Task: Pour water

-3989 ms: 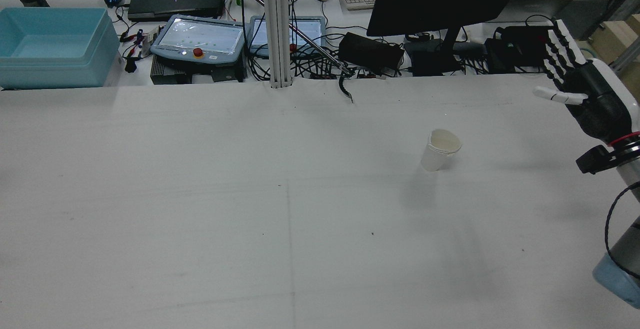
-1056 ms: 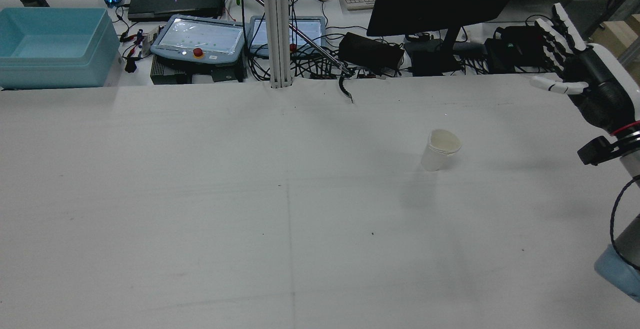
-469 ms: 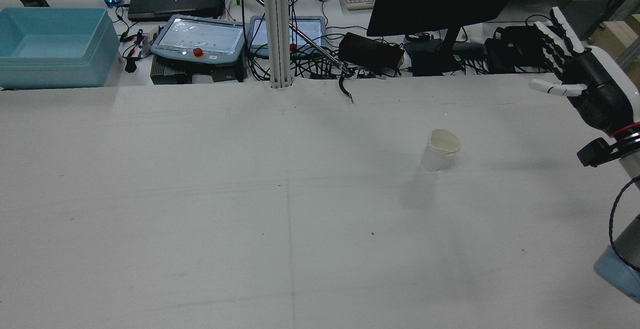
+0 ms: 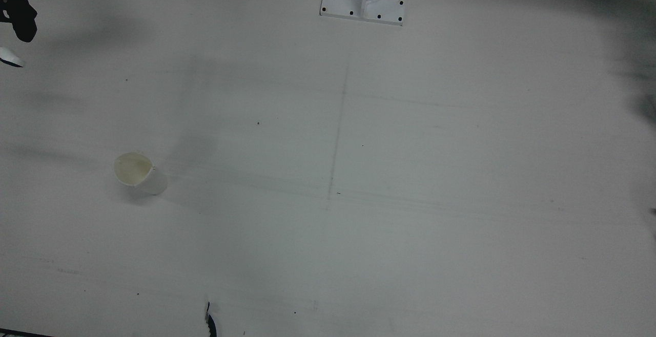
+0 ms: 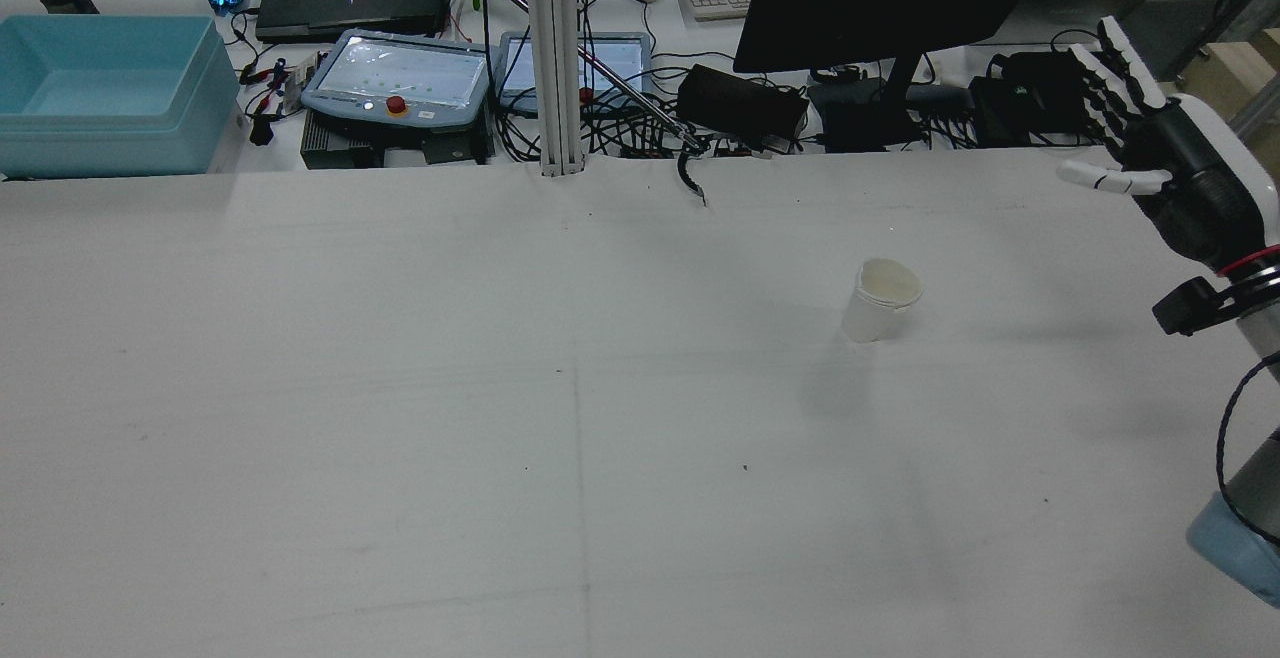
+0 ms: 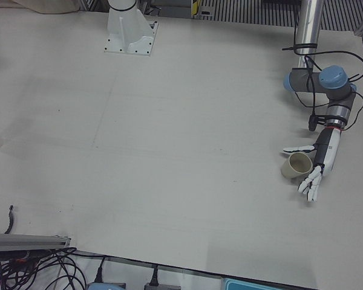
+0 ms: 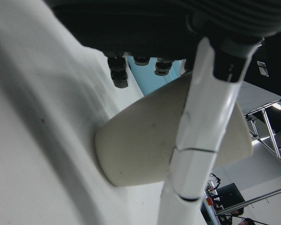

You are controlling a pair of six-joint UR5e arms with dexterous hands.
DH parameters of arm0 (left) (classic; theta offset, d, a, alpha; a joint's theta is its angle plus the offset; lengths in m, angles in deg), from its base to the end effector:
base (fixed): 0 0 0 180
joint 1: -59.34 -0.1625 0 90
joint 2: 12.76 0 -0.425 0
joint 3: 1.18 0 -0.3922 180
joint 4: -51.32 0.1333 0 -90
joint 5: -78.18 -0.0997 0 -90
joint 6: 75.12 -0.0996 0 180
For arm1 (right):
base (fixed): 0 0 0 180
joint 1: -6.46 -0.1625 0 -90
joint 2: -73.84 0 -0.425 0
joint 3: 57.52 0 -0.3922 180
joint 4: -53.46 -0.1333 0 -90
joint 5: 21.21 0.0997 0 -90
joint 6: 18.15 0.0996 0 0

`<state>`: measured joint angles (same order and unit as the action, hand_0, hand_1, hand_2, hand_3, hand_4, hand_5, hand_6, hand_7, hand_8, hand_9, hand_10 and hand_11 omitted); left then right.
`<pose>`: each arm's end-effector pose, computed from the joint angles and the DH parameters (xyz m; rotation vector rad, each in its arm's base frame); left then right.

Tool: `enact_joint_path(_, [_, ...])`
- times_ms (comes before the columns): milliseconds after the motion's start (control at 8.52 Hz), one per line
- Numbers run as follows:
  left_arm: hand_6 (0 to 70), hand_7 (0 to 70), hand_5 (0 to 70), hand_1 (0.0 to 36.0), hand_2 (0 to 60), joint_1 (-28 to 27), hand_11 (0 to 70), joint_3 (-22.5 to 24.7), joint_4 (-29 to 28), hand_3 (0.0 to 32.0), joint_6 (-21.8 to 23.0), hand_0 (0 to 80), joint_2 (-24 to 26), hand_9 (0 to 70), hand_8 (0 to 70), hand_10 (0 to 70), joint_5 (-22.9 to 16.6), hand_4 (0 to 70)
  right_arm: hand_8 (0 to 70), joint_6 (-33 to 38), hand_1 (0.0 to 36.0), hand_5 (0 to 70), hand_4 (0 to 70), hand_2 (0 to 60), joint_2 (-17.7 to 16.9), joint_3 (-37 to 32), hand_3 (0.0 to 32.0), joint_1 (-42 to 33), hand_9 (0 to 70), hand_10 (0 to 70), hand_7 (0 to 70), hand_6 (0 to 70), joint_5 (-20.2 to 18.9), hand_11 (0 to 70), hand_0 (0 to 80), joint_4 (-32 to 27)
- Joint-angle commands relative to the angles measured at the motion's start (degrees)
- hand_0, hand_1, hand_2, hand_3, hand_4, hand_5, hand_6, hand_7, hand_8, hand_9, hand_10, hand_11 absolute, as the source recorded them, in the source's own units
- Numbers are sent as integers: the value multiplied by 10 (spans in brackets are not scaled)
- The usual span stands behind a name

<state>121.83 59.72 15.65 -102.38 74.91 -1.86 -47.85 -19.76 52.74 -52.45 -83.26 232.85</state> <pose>0.0617 -0.4443 0.8838 0.1561 1.9825 -1.7138 -0.0848 -0.4891 0.5433 0.3899 -2.2839 1.7344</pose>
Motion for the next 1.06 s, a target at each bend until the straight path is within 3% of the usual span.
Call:
enact_joint_path(0, [41,21,420,256,0,-1,133,1,5,0,2,800,8,0,0,69,-6,292,30,0,139,44,0,170,0,0,146,0,15,0,56,93,0,0,461,0])
enact_joint_path(117, [40,21,538,220,0,-2,124,1,6,0,3,800,8,0,0,66,-6,313,32,0,138,44,0,172,0,0,146,0,17,0,59,94,0,0,460,0])
enact_joint_path(235, [42,24,557,210,0,-2,118,1,9,0,4,800,13,0,0,62,-6,308,30,0,139,44,0,170,0,0,146,0,14,0,57,93,0,0,461,0])
enact_joint_path(939, [41,25,565,214,0,-3,118,2,11,0,16,800,4,0,0,62,-6,287,32,0,130,42,3,168,1,-1,152,2,16,0,59,96,0,0,456,0])
